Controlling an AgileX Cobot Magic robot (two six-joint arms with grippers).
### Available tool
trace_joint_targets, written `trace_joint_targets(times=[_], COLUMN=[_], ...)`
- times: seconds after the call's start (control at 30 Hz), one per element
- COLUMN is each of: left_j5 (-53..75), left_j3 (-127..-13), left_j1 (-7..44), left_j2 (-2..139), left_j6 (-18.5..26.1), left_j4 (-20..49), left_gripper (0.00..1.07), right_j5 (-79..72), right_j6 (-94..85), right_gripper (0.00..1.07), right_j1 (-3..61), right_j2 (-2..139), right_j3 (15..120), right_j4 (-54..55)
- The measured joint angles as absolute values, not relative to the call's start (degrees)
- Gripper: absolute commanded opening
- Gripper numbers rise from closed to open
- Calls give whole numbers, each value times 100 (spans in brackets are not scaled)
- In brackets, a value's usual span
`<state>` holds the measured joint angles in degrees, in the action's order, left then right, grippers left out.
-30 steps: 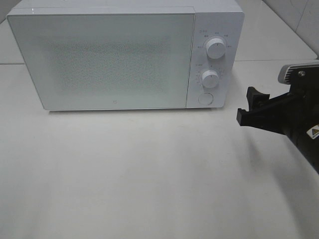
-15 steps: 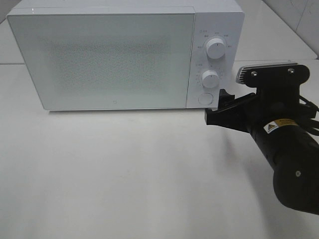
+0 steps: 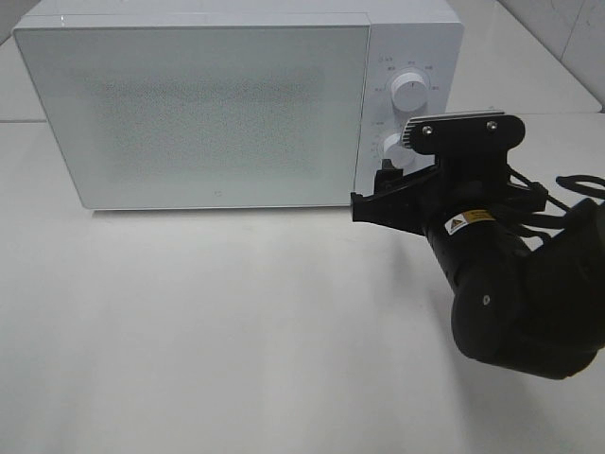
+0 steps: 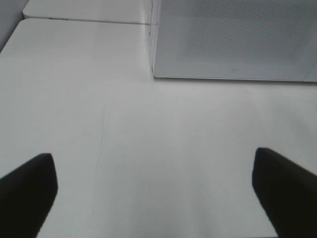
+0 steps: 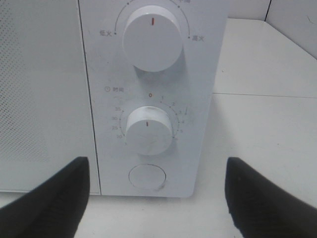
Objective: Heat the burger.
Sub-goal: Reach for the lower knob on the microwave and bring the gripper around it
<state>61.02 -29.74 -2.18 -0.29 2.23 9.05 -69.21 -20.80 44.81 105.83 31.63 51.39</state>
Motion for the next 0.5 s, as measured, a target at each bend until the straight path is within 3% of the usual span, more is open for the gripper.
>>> trace_joint_targets(times=[0.5], left_j5=[6102], left_j3=[-2974], left_j1=[-218], left_j2=[-29], left_j6=[223], left_j4=[905], left_gripper=[100], right_j5=[-6927], right_j6=[-2091], right_gripper=[75], right_j1=[4395], right_j2=[10749], right_j3=[3380], right_j4=[5225])
